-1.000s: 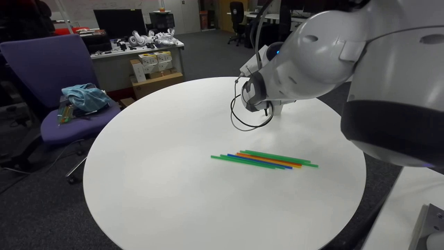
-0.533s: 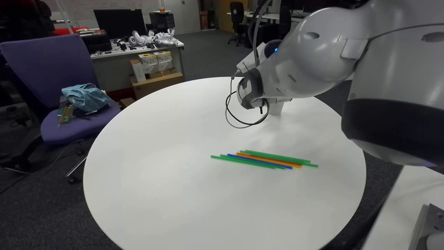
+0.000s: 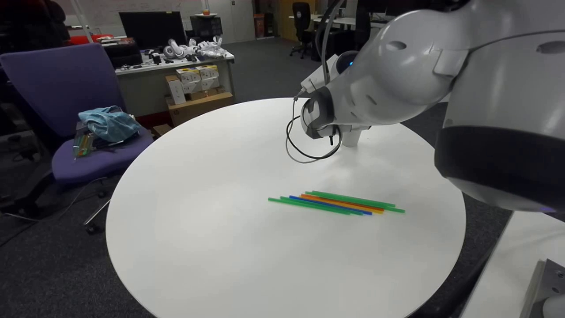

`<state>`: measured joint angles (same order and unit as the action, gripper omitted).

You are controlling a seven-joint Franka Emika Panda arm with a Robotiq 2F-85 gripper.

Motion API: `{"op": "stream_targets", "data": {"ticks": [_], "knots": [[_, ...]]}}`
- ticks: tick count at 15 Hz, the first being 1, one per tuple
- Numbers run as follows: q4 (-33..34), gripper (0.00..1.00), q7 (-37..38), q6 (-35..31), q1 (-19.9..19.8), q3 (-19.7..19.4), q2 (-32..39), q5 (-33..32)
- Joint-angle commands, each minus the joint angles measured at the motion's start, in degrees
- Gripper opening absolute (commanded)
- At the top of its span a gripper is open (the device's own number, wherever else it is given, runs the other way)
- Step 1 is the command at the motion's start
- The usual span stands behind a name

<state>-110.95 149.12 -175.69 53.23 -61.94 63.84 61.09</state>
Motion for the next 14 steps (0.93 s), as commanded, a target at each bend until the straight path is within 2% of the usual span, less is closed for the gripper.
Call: {"op": "stream_targets", "data": {"ticks": [1, 9, 13, 14], "knots": [[-0.17, 0.00, -0.17, -0.93, -0.05, -0.05, -1.72, 0.97], [-1.14, 0.00, -0.66, -1.70, 1.12, -1.42, -3.42, 1.06], [-2.61, 0.00, -3.38, -3.19, 3.16, -4.02, -8.35, 1.13], [-3.09, 0.00, -4.90, -1.70, 3.97, -4.83, -10.40, 0.14]]}}
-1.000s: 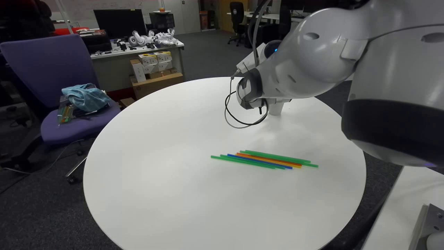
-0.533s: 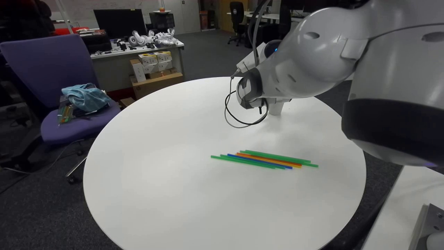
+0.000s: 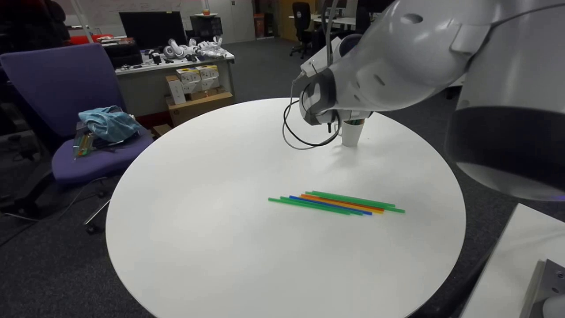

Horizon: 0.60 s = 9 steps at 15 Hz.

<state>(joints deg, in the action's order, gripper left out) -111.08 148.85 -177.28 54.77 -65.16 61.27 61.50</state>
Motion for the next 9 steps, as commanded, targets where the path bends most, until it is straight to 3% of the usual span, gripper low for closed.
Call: {"op": "stream_targets", "data": {"ticks": [1, 3, 8, 9], "knots": [[-3.35, 0.00, -6.11, 1.63, 3.14, -2.21, -9.71, -1.09], [-3.53, 0.00, -11.12, 4.32, 2.96, -0.96, -16.09, -3.96], [-1.80, 0.00, -18.82, 18.09, 2.90, -2.54, -21.09, -5.74], [-1.91, 0.00, -16.33, 18.39, 0.16, 0.76, -25.15, -12.69]]}}
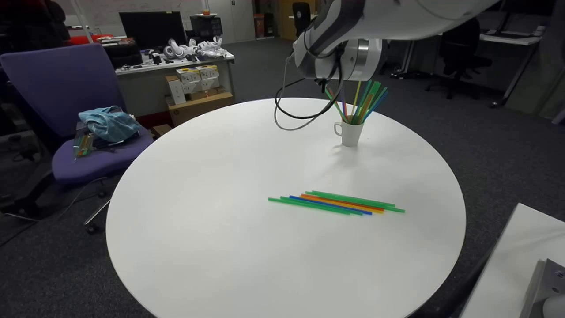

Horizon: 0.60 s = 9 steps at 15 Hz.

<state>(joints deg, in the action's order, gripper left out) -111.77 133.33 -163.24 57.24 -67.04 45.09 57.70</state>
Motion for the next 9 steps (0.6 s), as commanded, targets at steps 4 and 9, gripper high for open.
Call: {"op": "stream_targets", "data": {"ticks": [4, 9], "knots": [[1.35, 0.00, 0.57, 13.21, -9.33, 9.34, -12.97, -21.61], [4.69, 0.00, 4.14, 25.12, -23.21, 25.18, -15.12, -37.81]]}}
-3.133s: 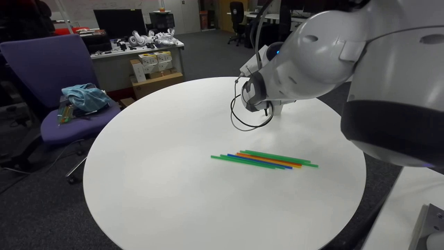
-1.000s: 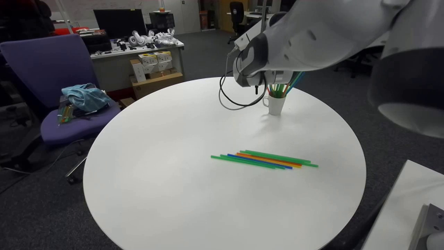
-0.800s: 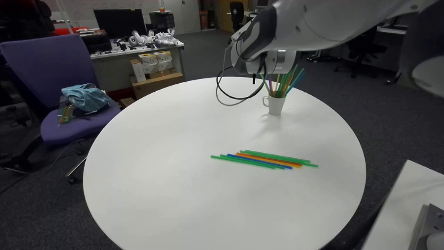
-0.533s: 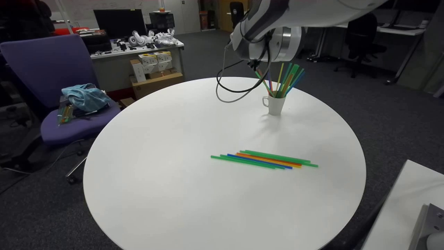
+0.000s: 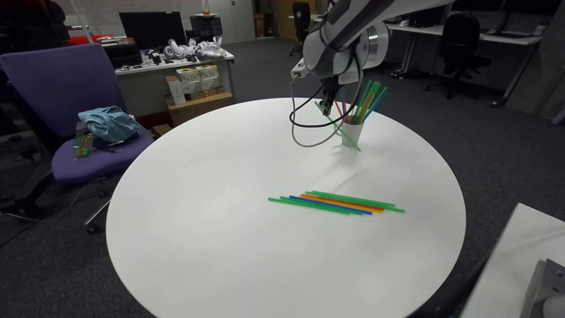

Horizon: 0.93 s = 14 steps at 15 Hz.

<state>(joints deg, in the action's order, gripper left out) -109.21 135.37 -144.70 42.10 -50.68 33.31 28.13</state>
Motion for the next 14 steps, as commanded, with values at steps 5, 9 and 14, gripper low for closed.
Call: {"op": "stream_targets", "data": {"ticks": [5, 9, 14], "knots": [[6.43, 0.00, 2.07, 20.40, -22.99, 27.10, -2.38, -19.66], [10.55, 0.00, -0.01, 33.64, -30.91, 37.31, 0.29, -22.97], [16.83, 0.00, -1.22, 49.60, -34.79, 42.47, 5.69, -23.44]]}}
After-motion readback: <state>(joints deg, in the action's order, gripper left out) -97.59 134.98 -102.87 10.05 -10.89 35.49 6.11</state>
